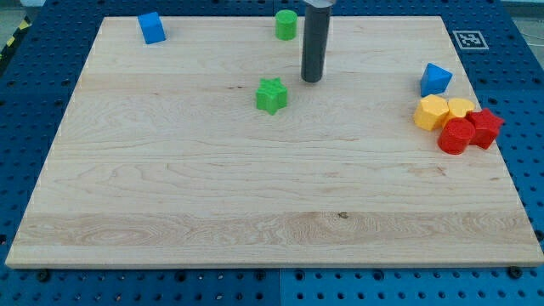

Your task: Push the blue triangle into the yellow heart

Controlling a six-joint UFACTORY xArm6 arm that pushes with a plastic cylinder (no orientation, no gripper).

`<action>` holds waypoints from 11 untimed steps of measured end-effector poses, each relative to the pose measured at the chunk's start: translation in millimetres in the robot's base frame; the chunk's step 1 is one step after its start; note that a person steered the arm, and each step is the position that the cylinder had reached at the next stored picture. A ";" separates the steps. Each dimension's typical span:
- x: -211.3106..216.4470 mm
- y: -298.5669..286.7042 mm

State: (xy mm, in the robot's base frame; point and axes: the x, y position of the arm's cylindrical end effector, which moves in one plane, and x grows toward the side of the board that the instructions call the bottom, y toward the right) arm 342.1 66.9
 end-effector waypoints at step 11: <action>-56.4 61.5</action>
State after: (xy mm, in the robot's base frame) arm 285.7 128.3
